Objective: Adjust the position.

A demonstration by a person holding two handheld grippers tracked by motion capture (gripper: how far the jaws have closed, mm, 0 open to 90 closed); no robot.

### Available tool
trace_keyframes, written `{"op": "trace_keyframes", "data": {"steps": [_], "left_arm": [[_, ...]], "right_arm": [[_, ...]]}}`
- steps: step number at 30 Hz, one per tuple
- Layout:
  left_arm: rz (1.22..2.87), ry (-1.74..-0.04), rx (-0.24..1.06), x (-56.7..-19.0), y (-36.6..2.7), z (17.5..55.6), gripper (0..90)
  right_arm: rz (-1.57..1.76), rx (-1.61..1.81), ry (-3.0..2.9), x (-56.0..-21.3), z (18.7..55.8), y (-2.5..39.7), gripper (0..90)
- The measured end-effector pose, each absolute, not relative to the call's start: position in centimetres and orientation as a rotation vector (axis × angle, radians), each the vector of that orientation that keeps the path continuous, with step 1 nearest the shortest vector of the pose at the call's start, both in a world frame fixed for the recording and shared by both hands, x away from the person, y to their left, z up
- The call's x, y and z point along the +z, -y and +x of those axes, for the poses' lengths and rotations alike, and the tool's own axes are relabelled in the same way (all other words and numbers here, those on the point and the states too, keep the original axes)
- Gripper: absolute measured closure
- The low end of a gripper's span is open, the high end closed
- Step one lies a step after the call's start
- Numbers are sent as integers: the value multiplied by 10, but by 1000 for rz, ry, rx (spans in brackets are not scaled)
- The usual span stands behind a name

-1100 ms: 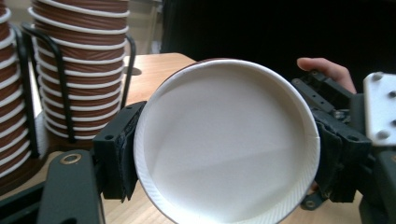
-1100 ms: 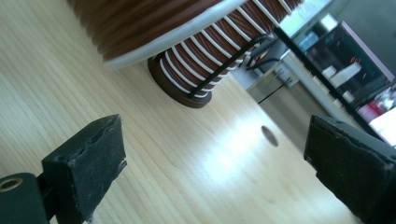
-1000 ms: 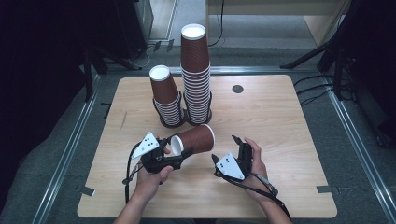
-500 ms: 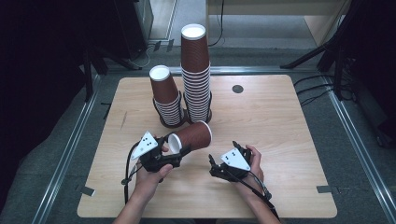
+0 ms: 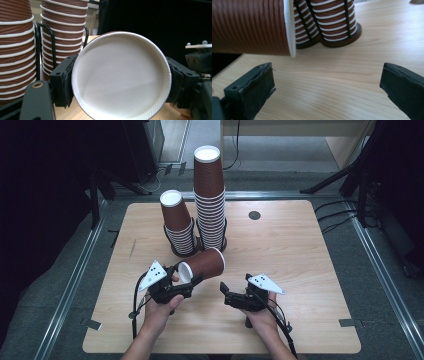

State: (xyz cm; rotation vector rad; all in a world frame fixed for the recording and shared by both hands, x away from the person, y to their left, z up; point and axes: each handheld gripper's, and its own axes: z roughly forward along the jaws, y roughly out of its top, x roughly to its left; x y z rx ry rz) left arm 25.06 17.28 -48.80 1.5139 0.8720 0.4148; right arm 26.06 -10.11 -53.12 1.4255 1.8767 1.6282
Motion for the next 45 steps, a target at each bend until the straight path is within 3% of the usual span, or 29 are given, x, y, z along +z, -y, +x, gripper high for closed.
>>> {"op": "trace_keyframes", "data": {"steps": [31, 45], "left_arm": [[1518, -864, 422, -491, -164, 249, 227], [1518, -855, 439, -492, -161, 248, 227]], "right_arm": [[2242, 2311, -1366, -521, 259, 103, 0], [2527, 2415, -1173, -518, 256, 86, 0]]}}
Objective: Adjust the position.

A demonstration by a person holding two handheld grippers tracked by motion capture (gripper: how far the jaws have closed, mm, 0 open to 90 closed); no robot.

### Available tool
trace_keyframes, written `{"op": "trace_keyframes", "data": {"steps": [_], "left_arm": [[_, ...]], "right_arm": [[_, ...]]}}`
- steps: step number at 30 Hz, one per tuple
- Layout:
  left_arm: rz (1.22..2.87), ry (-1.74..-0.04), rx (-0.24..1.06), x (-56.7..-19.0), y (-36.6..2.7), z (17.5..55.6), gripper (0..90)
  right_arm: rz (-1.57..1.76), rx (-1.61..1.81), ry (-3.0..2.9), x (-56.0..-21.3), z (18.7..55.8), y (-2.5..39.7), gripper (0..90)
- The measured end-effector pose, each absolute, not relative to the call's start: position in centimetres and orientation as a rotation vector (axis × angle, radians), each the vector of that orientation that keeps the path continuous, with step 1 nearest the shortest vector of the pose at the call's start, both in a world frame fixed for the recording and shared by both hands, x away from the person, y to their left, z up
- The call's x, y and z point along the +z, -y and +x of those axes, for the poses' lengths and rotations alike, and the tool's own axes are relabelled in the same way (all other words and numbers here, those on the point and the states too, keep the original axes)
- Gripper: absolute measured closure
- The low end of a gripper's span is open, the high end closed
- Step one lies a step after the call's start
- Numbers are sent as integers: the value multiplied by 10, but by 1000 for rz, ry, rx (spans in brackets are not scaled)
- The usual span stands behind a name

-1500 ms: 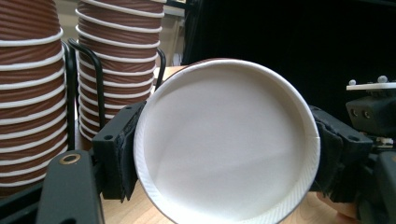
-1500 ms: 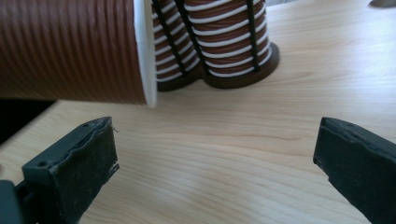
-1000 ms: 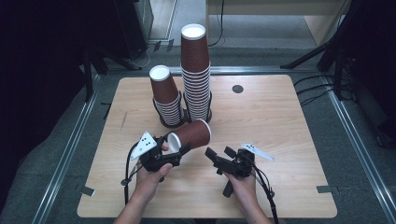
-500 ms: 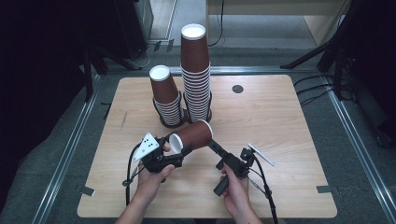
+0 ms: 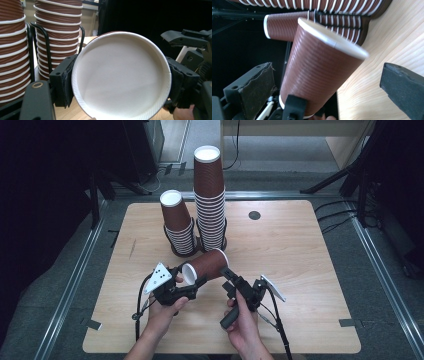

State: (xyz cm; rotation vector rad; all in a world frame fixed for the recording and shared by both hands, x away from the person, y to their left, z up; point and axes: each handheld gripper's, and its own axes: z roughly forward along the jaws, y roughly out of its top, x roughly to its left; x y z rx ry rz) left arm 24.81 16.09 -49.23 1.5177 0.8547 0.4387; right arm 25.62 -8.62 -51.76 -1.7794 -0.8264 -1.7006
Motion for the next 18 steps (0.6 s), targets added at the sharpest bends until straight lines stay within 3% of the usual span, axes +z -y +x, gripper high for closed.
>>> {"op": "trace_keyframes", "data": {"steps": [18], "left_arm": [[1521, -832, 447, -493, -155, 245, 227]], "right_arm": [[-1838, -1604, 686, -508, 264, 67, 0]]}}
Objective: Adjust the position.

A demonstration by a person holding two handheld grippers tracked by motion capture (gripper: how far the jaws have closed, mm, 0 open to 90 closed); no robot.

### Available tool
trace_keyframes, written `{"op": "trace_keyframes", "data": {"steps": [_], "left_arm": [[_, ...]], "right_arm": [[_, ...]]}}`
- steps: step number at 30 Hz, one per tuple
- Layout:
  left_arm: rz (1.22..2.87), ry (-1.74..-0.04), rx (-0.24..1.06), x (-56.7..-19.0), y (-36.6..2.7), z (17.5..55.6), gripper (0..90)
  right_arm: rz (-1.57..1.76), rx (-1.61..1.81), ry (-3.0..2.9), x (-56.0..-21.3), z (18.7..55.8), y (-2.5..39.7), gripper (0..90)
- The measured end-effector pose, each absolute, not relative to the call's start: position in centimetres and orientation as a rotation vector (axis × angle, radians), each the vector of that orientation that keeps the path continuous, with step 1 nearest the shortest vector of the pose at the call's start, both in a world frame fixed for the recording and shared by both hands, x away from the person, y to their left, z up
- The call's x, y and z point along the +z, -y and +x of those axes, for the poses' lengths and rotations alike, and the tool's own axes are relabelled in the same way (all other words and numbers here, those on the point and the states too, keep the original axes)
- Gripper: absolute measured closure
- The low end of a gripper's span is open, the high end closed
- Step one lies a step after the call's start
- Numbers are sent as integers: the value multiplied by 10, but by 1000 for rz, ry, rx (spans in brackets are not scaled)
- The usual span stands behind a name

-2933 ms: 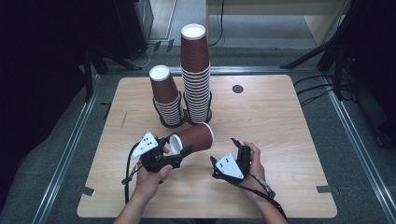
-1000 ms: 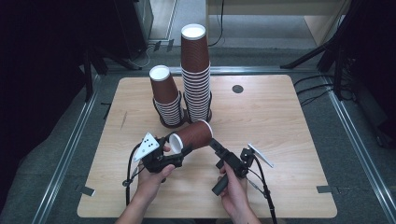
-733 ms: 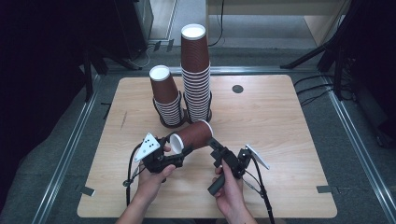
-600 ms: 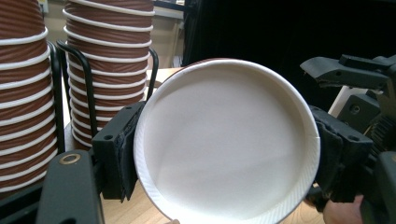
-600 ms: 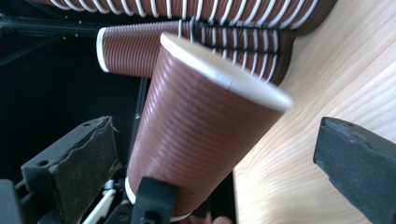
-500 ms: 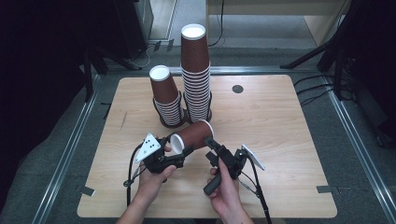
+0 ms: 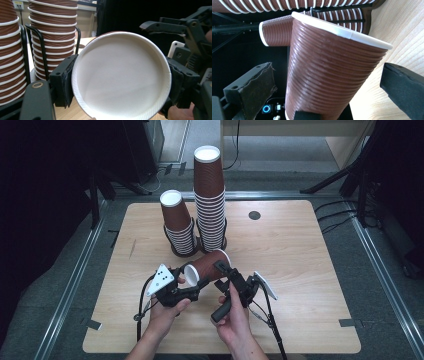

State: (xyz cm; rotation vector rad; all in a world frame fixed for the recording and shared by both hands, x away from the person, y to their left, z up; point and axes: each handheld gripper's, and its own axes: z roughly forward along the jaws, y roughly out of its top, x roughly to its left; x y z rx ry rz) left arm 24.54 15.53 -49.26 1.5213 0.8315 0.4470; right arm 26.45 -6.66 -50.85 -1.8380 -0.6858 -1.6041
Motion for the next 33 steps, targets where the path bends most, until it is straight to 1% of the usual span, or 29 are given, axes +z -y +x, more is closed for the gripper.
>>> {"op": "trace_keyframes", "data": {"steps": [27, 33], "left_arm": [[1548, -800, 457, -493, -149, 243, 227], [1549, -795, 465, -493, -149, 243, 227]], "right_arm": [[-1872, -1600, 605, -517, 283, 56, 0], [-1867, -1627, 621, -519, 284, 55, 51]]}}
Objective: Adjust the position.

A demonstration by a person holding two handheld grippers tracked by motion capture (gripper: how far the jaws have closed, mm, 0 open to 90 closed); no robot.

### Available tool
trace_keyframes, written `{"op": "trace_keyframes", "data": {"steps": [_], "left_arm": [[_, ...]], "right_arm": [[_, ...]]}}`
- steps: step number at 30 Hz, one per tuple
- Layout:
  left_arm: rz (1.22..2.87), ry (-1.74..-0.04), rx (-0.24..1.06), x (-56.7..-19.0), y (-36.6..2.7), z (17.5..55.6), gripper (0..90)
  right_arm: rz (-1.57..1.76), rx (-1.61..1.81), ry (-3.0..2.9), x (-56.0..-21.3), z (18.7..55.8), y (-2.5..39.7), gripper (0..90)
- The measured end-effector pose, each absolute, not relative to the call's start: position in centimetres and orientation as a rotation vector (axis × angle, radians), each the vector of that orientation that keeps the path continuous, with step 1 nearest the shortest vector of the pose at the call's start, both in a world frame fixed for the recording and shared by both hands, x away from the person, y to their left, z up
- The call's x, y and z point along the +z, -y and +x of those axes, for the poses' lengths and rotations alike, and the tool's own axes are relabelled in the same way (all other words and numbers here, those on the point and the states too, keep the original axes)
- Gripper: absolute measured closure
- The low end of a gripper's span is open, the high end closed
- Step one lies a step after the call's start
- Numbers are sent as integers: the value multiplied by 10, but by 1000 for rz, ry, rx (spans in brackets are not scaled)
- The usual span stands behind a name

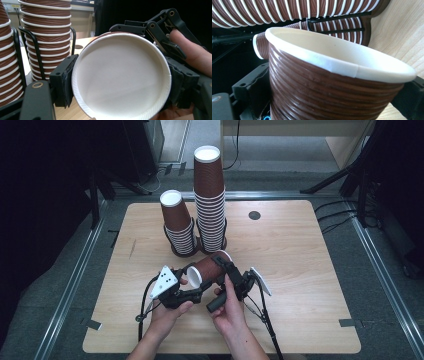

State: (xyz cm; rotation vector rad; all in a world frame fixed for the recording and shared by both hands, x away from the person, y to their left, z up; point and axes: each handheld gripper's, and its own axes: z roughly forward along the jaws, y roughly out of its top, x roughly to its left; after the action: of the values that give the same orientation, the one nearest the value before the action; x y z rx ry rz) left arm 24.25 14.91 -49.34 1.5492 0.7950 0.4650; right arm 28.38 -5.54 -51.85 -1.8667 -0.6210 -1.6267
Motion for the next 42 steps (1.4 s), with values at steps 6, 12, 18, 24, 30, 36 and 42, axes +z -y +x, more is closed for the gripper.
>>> {"op": "trace_keyframes", "data": {"steps": [6, 12, 18, 24, 30, 36, 42], "left_arm": [[1554, -793, 456, -494, -150, 243, 222], [1566, -801, 453, -493, -151, 243, 214], [1557, -826, 453, -489, -155, 241, 154], [1550, -845, 451, -488, -159, 241, 100], [1555, -846, 448, -488, -161, 241, 100], [1551, -854, 445, -488, -164, 241, 100], [1542, -872, 441, -488, -169, 242, 100]], "right_arm": [[-1858, -1642, 644, -518, 284, 58, 75], [-1860, -1662, 682, -517, 283, 57, 90], [-1847, -1717, 712, -513, 283, 57, 93], [-1875, -1782, 752, -512, 287, 64, 120], [-1908, -1842, 782, -512, 293, 71, 120], [-1981, -1945, 899, -515, 298, 84, 120], [-2010, -2035, 996, -516, 302, 99, 121]]}}
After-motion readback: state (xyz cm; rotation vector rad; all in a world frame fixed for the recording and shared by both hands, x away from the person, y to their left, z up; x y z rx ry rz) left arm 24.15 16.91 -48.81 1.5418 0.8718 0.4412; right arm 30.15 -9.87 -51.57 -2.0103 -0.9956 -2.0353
